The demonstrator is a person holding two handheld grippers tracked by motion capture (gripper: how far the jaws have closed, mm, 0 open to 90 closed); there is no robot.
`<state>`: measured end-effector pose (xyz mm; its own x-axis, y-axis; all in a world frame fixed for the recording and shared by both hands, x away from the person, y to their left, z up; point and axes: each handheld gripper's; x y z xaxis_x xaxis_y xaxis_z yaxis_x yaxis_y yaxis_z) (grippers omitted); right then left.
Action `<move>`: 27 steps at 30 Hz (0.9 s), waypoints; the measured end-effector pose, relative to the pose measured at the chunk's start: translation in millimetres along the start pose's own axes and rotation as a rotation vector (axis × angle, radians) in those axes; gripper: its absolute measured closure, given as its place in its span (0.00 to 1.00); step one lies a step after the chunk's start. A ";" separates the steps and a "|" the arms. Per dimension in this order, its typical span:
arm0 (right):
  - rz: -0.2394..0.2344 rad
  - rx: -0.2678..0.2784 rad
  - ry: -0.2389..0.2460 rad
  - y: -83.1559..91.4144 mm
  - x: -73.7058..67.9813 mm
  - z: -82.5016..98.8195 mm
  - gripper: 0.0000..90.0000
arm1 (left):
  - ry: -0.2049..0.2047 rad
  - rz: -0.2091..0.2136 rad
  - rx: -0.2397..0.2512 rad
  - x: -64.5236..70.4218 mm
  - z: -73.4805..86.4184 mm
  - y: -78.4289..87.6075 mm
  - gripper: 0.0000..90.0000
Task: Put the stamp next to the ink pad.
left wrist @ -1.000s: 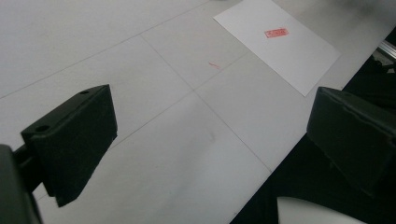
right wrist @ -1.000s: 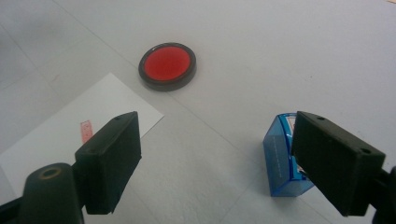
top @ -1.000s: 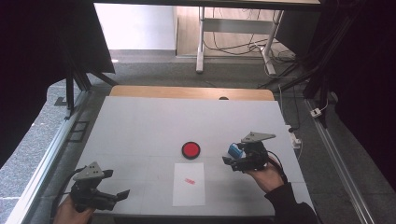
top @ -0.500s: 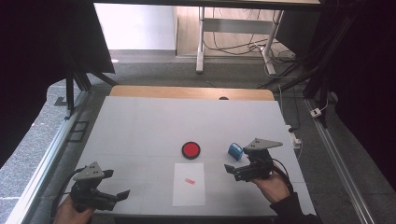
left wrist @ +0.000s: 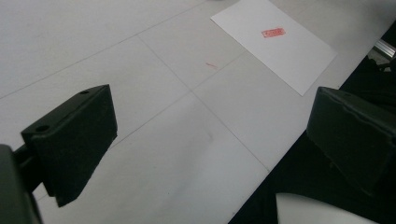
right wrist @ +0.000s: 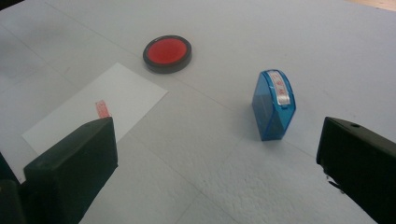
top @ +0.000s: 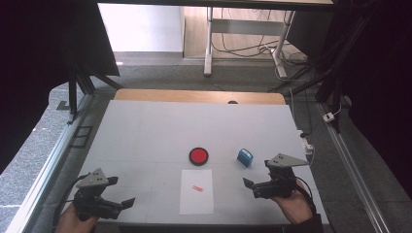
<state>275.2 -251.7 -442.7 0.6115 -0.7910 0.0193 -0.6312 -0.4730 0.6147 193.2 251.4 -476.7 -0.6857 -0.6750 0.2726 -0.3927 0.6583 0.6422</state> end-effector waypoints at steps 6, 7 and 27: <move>0.035 0.010 -0.027 11.6 2.7 9.8 0.00 | 0.009 0.003 0.004 -0.8 0.3 0.7 0.02; 0.042 0.011 -0.030 13.6 3.0 11.5 0.00 | 0.009 0.003 0.004 -0.9 0.3 0.7 0.02; 0.124 -0.058 -0.065 38.4 9.9 44.4 0.00 | 0.009 0.000 0.006 -0.4 1.2 1.2 0.02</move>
<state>235.8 -295.0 -453.9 0.4975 -0.8661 0.0478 -0.6700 -0.3487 0.6553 192.2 252.8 -476.8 -0.6800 -0.6779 0.2793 -0.3963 0.6604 0.6379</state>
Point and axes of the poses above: each handheld gripper's, and its own axes: y roughly backward along the jaws, z roughly out of its underside, x roughly to its right, and after that the axes turned 6 degrees about z, right-handed
